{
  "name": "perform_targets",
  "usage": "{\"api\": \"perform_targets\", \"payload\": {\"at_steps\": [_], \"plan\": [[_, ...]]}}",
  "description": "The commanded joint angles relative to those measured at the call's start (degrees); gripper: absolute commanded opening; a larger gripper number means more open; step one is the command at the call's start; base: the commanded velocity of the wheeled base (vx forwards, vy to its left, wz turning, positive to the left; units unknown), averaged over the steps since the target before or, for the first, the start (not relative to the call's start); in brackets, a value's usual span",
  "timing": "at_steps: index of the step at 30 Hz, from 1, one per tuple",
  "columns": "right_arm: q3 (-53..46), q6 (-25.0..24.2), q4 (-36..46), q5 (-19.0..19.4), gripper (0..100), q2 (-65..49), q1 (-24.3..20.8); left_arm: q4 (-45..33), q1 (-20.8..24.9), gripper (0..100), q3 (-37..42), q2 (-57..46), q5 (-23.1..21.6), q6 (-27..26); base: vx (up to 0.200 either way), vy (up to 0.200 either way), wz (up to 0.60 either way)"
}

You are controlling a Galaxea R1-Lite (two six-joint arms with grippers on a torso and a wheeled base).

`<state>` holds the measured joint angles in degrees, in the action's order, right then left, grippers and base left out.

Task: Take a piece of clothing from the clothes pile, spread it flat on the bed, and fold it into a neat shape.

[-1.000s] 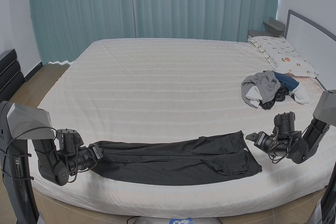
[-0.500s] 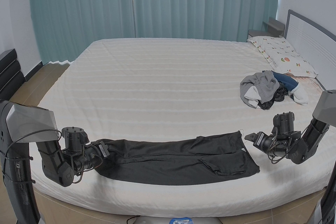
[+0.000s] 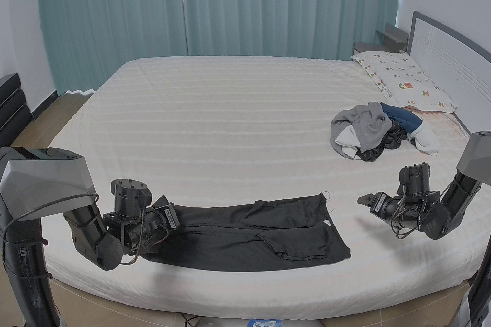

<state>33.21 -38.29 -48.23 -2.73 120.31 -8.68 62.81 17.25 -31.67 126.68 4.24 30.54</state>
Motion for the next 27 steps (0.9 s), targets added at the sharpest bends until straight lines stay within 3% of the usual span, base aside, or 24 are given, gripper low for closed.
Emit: {"api": "perform_targets", "payload": {"at_steps": [1, 12, 24, 27], "plan": [[-0.07, -0.03, -0.03, 0.01, 100, 0.19, -0.64, -6.47, 3.23, 0, -5.42, -2.32, 1.56, 0.05, 0.0, -0.2, 0.0], [0.02, -0.03, -0.03, 0.01, 100, 0.1, -0.72, -19.48, 11.58, 0, -15.35, -2.14, 3.84, 0.14, 0.0, -0.2, 0.0], [-0.07, -0.03, -0.03, 0.01, 100, 0.36, -1.16, -25.98, 18.43, 0, -22.82, 1.55, 4.63, 1.63, 0.0, -0.2, 0.0], [-0.07, -0.03, -0.03, 0.01, 100, 0.45, -1.25, -25.98, 18.96, 0, -23.88, 3.75, 5.78, 2.51, 0.0, 0.0, 0.0]]}}
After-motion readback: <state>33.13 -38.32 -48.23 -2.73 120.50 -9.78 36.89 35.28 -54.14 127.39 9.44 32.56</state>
